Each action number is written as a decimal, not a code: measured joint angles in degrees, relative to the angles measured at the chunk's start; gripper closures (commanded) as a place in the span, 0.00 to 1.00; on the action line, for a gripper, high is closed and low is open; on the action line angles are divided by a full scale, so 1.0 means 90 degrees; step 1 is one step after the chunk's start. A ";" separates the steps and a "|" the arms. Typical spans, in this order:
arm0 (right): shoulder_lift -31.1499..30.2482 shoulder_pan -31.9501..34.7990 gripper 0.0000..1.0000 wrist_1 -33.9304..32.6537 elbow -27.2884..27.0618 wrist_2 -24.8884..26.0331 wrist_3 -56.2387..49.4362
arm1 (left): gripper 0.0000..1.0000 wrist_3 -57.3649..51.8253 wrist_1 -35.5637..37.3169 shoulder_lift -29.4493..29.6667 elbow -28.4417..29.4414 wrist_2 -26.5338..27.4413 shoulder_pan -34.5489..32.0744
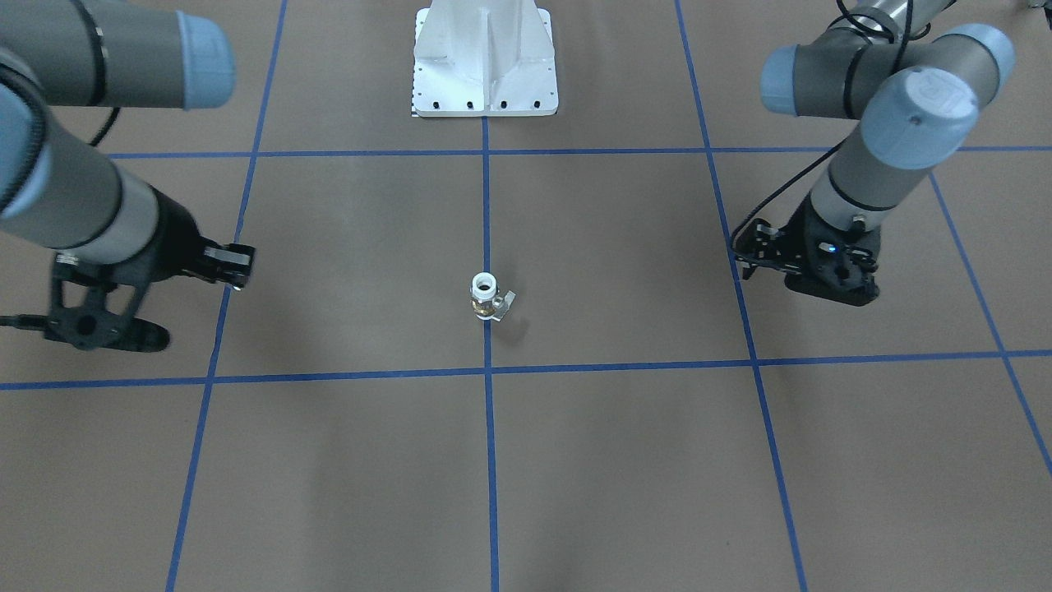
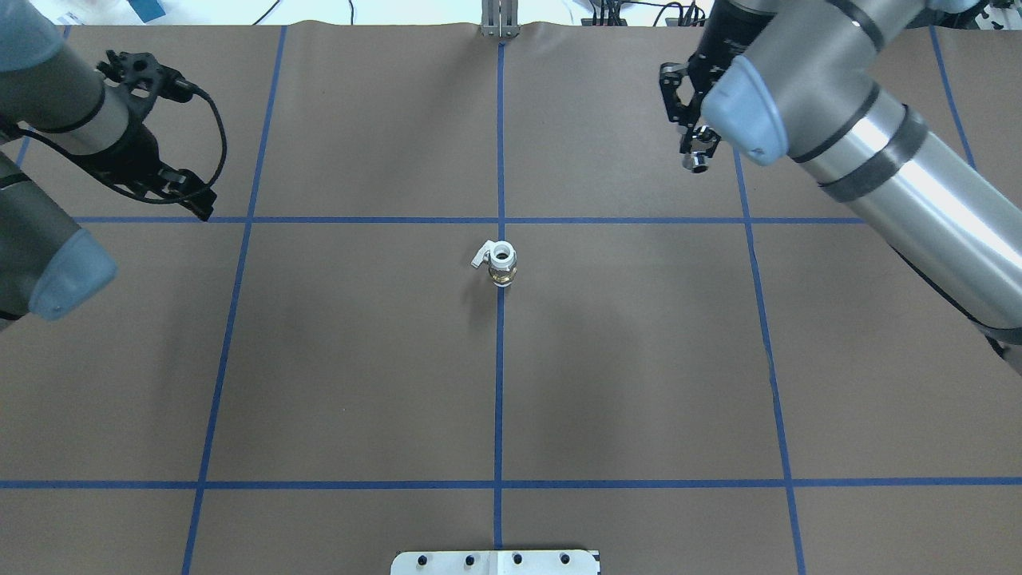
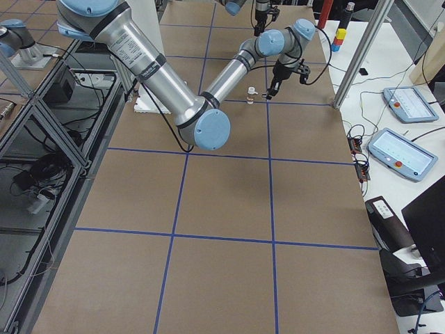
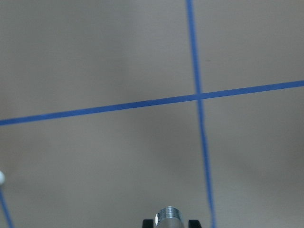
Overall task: Assemble PPR valve and pipe with both arms
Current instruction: 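Carry the silver pipe with the right gripper above the standing valve, then press the silver pipe down into the valve's white socket with the right gripper, then open the right gripper and lift it away from the assembled valve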
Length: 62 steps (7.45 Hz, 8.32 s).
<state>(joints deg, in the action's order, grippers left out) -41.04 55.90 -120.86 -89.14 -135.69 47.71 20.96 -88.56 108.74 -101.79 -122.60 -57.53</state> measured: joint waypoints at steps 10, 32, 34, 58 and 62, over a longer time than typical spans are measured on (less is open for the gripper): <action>0.1298 -0.1683 1.00 0.1904 0.1694 0.0881 0.1796 | 0.00 -0.0760 0.0006 -0.0379 0.0045 -0.0372 -0.0497; 0.1242 -0.1885 1.00 0.2275 0.2063 0.0946 0.1733 | 0.00 -0.0708 0.0006 -0.0373 0.0059 -0.0358 -0.0464; 0.1230 -0.1889 1.00 0.2327 0.2069 0.0946 0.1732 | 0.00 -0.0708 0.0010 -0.0373 0.0060 -0.0356 -0.0463; 0.1051 -0.1235 0.01 0.2403 0.0967 0.0959 0.2249 | 0.00 -0.0721 0.0012 -0.0363 0.0095 -0.0321 -0.0446; -0.1306 0.0389 0.01 0.1107 -0.1197 0.0915 -0.0745 | 0.00 -0.1503 0.0081 -0.0468 0.0146 -0.0376 -0.1552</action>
<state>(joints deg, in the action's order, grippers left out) -52.79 59.40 -110.89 -99.91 -127.45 41.01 7.43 -87.83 104.52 -100.48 -125.98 -71.50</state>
